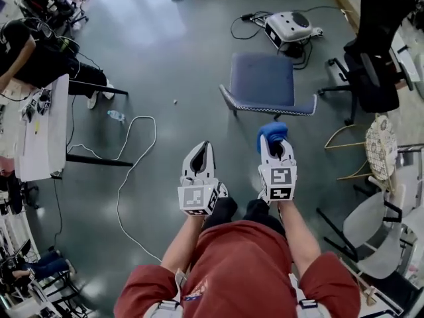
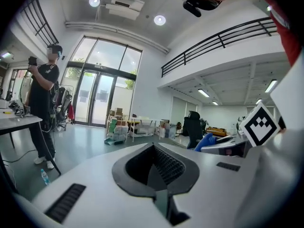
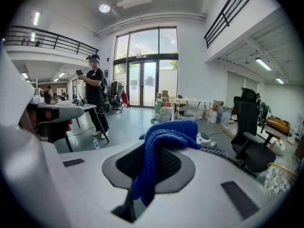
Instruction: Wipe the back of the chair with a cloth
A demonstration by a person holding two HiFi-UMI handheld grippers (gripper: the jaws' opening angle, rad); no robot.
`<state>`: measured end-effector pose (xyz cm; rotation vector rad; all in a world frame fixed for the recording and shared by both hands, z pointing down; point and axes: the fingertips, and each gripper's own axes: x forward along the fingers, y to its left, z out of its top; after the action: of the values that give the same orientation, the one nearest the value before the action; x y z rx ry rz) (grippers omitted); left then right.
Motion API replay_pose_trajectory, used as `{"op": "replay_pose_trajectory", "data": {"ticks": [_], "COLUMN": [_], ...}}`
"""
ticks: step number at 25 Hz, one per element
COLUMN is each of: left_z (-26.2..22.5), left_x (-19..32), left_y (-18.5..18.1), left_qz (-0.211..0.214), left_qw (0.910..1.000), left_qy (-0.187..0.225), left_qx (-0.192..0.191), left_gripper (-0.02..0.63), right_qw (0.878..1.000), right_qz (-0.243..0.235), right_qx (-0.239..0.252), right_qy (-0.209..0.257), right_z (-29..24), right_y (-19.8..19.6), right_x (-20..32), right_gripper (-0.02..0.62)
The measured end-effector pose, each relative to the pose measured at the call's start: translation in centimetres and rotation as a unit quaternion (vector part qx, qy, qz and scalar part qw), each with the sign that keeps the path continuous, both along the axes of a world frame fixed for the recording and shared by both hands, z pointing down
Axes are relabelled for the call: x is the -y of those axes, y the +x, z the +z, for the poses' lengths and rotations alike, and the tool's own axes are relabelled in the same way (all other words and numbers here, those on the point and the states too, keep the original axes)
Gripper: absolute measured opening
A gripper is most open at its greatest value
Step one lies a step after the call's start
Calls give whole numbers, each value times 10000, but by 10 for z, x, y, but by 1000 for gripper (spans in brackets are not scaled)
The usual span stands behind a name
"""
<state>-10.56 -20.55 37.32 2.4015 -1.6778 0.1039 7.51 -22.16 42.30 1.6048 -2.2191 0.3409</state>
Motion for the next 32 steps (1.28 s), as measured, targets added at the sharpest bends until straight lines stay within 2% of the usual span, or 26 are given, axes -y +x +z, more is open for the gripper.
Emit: {"op": "replay_pose_trajectory", "data": {"ticks": [5,9,12,17,21,24,27,30,32], "left_z": [-48,-83,-111,-166,-210,-220,-226,-243,-246], "left_x": [-6,-8,-9,-7,-6,-9,-9,-8,-7], "left_y": [41,69,80,87,94,100,100,99,98], "left_qz": [400,537,609,676,614,743,761,622,574], "left_qw": [9988,9977,9964,9911,9841,9801,9779,9740,9735], "left_qy": [271,421,583,1145,1668,1826,1903,2173,2213], "left_qx": [-32,-39,-72,34,-38,245,404,149,118], "left_gripper": [14,14,14,14,14,14,14,14,14], "right_qw": [9991,9961,9929,9825,9666,9558,9495,9472,9476], "right_qz": [234,593,765,797,880,855,839,834,822], "right_qx": [-50,-83,-94,-189,-112,-214,-328,-335,-306], "right_qy": [337,646,905,1674,2406,2806,3007,3079,3072], "right_z": [-47,-82,-113,-182,-239,-264,-278,-283,-282], "right_y": [60,109,132,143,154,159,158,158,157], "right_x": [-34,-56,-67,-69,-63,-59,-54,-51,-50], "right_gripper": [61,61,61,61,61,62,61,61,61]}}
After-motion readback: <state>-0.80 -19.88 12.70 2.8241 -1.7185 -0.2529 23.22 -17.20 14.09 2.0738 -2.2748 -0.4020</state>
